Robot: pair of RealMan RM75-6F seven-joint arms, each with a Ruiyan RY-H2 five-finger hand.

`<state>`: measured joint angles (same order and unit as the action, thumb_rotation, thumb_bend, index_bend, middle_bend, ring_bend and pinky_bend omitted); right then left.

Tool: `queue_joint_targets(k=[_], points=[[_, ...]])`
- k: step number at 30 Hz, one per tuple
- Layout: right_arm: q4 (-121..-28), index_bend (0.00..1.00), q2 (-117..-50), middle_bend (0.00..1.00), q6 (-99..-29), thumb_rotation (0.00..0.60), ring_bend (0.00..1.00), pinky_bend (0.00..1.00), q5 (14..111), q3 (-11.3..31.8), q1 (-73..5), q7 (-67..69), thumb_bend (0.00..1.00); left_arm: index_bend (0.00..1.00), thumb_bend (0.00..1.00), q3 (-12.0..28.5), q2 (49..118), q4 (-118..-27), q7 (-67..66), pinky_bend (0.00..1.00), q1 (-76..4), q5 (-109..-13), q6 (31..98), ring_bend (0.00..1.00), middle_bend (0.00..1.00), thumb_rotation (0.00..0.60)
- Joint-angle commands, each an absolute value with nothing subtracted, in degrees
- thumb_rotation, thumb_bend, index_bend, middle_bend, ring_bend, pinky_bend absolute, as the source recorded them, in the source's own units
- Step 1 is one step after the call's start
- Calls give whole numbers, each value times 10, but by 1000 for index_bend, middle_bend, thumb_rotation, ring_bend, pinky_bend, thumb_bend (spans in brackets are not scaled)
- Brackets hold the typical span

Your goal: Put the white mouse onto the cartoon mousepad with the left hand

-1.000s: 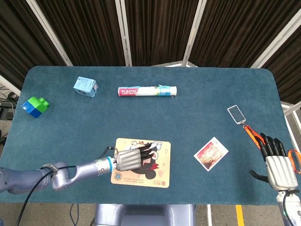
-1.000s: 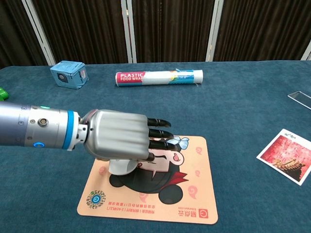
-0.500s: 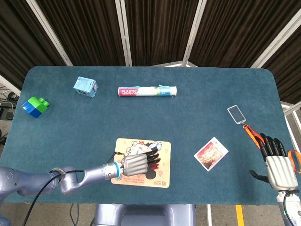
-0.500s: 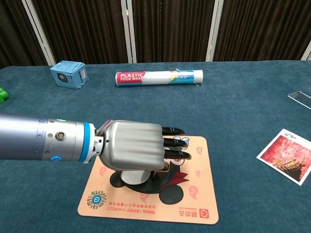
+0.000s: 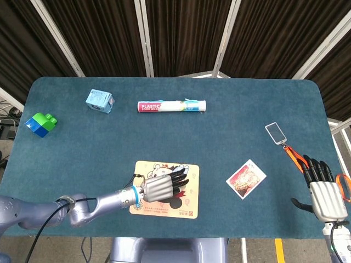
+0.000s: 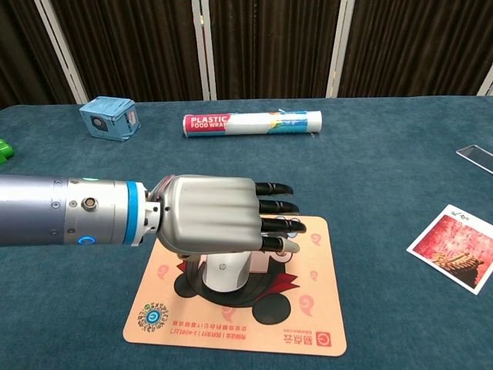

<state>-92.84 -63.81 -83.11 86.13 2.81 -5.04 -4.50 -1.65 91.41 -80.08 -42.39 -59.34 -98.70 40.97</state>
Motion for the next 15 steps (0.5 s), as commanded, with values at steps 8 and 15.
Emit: queue_joint_targets(k=[8, 15], points=[[-928, 0, -638, 0, -831, 600, 0, 0, 861, 28, -50, -43, 87, 80, 126, -15, 863, -839, -419, 0, -571, -991, 462, 0, 0, 600], [-928, 0, -639, 0, -832, 600, 0, 0, 861, 28, -50, -51, 85, 68, 127, -16, 789, -903, -417, 0, -501, -975, 564, 0, 0, 600]])
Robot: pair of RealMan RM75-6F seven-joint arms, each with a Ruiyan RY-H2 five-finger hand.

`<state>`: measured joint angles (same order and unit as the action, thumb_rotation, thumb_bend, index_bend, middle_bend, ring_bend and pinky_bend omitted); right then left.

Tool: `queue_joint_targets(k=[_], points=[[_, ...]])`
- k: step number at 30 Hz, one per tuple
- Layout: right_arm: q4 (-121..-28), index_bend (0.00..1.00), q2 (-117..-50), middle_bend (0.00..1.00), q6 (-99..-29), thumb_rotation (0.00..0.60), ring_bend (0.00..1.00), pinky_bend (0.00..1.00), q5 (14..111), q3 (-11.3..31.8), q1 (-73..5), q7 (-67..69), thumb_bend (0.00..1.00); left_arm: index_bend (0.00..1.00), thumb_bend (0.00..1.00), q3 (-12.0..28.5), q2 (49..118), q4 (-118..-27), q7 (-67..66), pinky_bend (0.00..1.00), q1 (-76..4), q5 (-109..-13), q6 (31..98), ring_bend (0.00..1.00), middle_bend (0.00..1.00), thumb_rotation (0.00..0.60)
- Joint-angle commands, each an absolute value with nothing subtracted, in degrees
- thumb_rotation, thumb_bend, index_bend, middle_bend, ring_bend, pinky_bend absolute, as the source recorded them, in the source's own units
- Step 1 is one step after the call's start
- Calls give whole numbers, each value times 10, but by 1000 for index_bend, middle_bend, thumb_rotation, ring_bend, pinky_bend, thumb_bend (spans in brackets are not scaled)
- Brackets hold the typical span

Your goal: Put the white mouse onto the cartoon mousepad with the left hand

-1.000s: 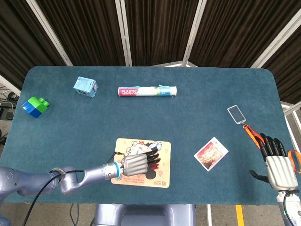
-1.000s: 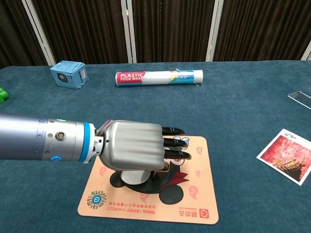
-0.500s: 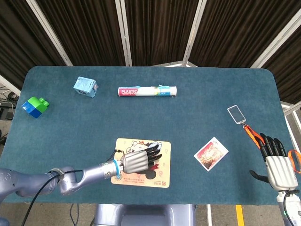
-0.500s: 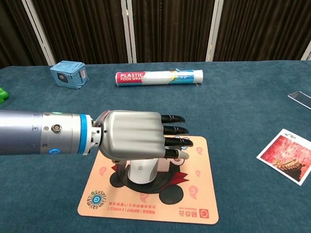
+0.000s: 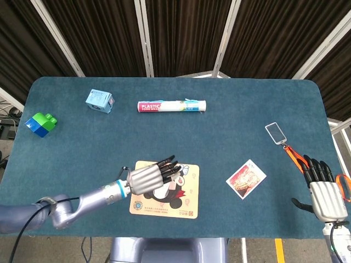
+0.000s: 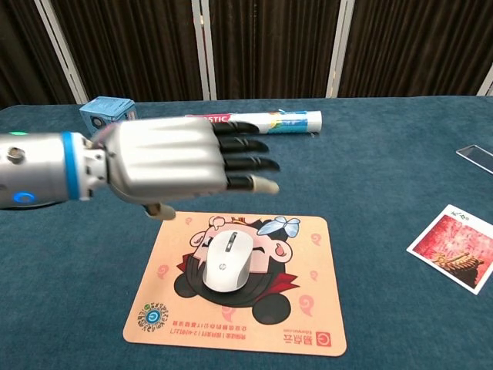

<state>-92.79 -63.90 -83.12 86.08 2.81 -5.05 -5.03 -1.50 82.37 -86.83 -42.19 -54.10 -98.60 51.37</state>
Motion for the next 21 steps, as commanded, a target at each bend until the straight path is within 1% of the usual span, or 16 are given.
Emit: queue_joint_targets(k=[1, 7, 10, 13, 17, 21], points=[[-928, 0, -640, 0, -832, 600, 0, 0, 861, 28, -50, -52, 85, 66, 127, -18, 783, -907, -415, 0, -491, -974, 578, 0, 0, 600], [-927, 0, -642, 0, -835, 600, 0, 0, 862, 28, -49, -57, 86, 60, 126, -31, 763, -922, -408, 0, -411, -952, 670, 0, 0, 600], [-925, 0, -643, 0, -838, 600, 0, 0, 863, 28, -48, -61, 86, 60, 125, -40, 755, -932, -391, 0, -349, -941, 747, 0, 0, 600], [-924, 0, -645, 0, -842, 600, 0, 0, 865, 28, -47, -61, 85, 54, 126, -43, 749, -932, -364, 0, -306, -936, 802, 0, 0, 600], [-923, 0, -646, 0, -842, 600, 0, 0, 866, 28, -47, -63, 84, 0, 118, -45, 735, -936, -313, 0, -261, -913, 847, 0, 0, 600], [-922, 0, -646, 0, -841, 600, 0, 0, 866, 28, -48, -67, 82, 0, 107, -51, 718, -919, -245, 0, -219, -894, 879, 0, 0, 600]])
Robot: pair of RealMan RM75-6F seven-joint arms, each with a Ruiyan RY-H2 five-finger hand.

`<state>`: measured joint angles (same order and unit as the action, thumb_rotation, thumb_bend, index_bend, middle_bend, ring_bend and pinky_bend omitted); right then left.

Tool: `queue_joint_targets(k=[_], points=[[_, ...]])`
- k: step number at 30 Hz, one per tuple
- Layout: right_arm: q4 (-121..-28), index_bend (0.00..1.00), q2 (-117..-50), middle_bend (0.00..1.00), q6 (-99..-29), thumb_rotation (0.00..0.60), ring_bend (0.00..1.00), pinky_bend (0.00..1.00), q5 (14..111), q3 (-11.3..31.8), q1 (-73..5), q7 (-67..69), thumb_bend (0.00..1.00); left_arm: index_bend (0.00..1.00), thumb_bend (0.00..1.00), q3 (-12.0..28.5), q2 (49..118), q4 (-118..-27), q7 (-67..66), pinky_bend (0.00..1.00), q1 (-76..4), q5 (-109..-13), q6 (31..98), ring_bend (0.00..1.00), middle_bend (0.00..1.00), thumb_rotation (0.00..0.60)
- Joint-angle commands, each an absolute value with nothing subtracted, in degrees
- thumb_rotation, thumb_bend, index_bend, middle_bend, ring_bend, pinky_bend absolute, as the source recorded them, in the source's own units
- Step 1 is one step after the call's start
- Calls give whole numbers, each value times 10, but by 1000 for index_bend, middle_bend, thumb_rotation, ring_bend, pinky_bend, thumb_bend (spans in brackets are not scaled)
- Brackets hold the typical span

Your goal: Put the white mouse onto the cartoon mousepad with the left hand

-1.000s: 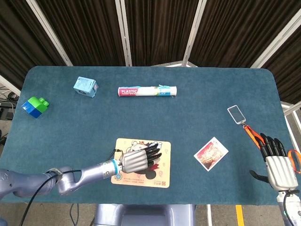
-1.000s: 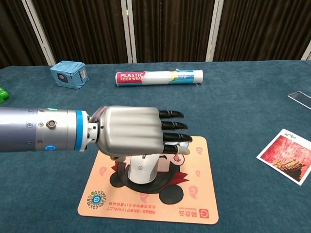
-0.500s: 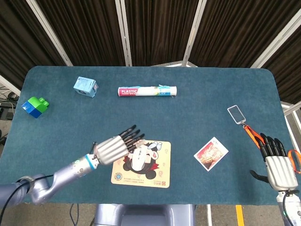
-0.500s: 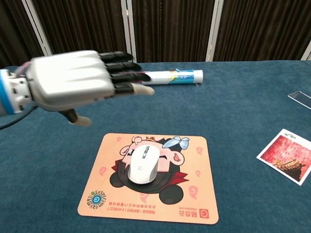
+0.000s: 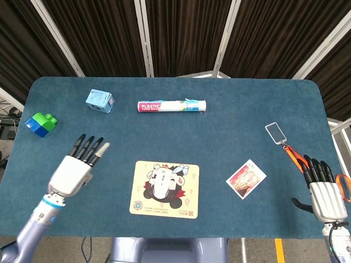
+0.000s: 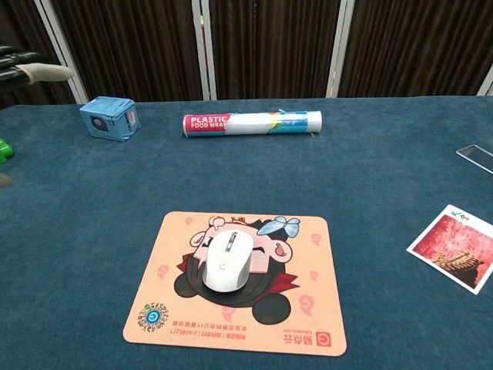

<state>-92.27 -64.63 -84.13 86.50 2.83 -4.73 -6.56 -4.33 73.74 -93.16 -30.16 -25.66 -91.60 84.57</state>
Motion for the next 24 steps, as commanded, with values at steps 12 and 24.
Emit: queue_joint_targets(k=[12, 24], points=[[-924, 0, -648, 0, -837, 600, 0, 0, 864, 28, -50, -87, 76, 0, 105, -53, 693, -886, -257, 0, -144, -872, 920, 0, 0, 600], [-925, 0, -648, 0, -835, 600, 0, 0, 863, 29, -51, -90, 78, 0, 106, -25, 679, -907, -228, 0, -122, -823, 895, 0, 0, 600]])
